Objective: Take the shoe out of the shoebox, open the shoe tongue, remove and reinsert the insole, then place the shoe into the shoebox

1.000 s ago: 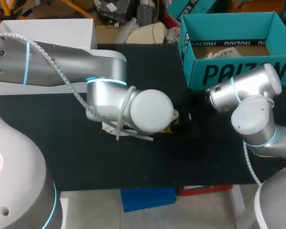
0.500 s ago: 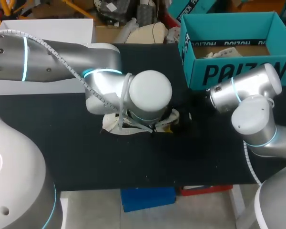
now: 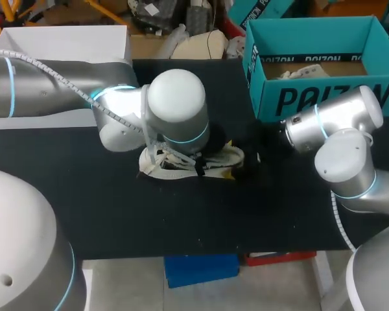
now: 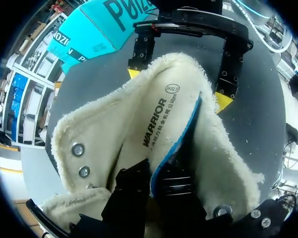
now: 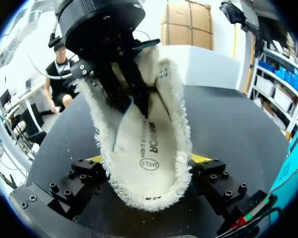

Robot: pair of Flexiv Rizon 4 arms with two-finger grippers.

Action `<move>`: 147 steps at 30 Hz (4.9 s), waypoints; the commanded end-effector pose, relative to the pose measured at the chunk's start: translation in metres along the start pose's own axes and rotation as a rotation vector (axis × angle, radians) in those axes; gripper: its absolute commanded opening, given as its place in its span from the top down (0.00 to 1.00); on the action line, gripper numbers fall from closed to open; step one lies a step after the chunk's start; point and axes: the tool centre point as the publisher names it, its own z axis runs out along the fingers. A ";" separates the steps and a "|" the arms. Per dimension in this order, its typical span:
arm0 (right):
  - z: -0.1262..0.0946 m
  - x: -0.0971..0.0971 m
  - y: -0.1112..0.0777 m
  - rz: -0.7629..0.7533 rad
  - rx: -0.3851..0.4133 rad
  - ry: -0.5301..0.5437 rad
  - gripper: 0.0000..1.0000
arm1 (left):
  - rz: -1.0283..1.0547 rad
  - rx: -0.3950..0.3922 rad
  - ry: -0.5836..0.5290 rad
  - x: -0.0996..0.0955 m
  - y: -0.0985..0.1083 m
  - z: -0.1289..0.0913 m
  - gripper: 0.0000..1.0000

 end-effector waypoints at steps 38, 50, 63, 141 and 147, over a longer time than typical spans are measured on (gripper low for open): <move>0.003 0.000 -0.004 0.001 0.003 0.001 1.00 | 0.216 0.232 0.204 0.019 -0.026 -0.019 0.61; 0.003 0.000 -0.004 0.001 0.003 0.001 1.00 | 0.265 0.281 0.141 0.026 -0.050 -0.015 0.67; 0.003 0.000 -0.004 0.001 0.003 0.001 1.00 | 0.370 0.329 0.122 0.034 -0.084 -0.022 0.71; 0.003 0.000 -0.004 0.001 0.003 0.001 1.00 | -0.446 1.130 0.757 0.034 -0.063 -0.369 1.00; 0.003 0.000 -0.004 0.001 0.003 0.001 1.00 | -0.427 1.170 0.771 0.034 -0.067 -0.392 1.00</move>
